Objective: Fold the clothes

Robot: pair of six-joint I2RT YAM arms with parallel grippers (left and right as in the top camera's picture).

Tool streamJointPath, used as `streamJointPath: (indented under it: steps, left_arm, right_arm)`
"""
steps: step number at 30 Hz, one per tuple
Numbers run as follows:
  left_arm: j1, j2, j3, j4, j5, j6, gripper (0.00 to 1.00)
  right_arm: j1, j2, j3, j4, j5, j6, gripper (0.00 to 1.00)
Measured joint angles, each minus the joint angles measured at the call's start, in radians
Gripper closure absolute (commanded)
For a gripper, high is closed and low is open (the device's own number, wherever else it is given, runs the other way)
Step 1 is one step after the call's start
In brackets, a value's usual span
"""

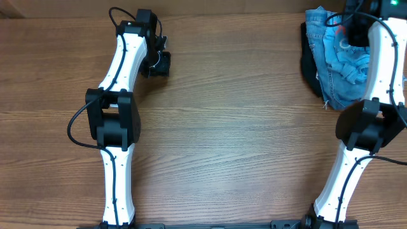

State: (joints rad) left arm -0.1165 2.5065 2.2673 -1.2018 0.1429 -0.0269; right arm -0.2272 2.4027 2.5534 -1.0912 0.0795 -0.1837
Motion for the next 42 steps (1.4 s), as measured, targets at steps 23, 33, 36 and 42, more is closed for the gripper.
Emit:
streamJointPath:
  steps: [23,33,36,42]
  left_arm:
    - [0.001,0.0,0.0,0.015,-0.016,0.0,0.53]
    - [0.001,0.0,0.0,0.02,-0.016,0.0,0.53]
    - [0.001,0.0,0.0,0.021,-0.016,0.0,0.53]
    - [0.001,0.0,0.0,0.02,-0.016,0.0,0.53]
  right_arm:
    - [-0.333,-0.116,0.021,0.071,-0.732,0.208,0.96]
    - [-0.3,-0.102,-0.345,0.166,-0.904,0.118,0.96]
    - [-0.29,-0.098,-0.515,0.259,-0.91,0.108,0.96]
    - [-0.235,-0.103,-0.584,0.269,-0.91,0.079,0.96]
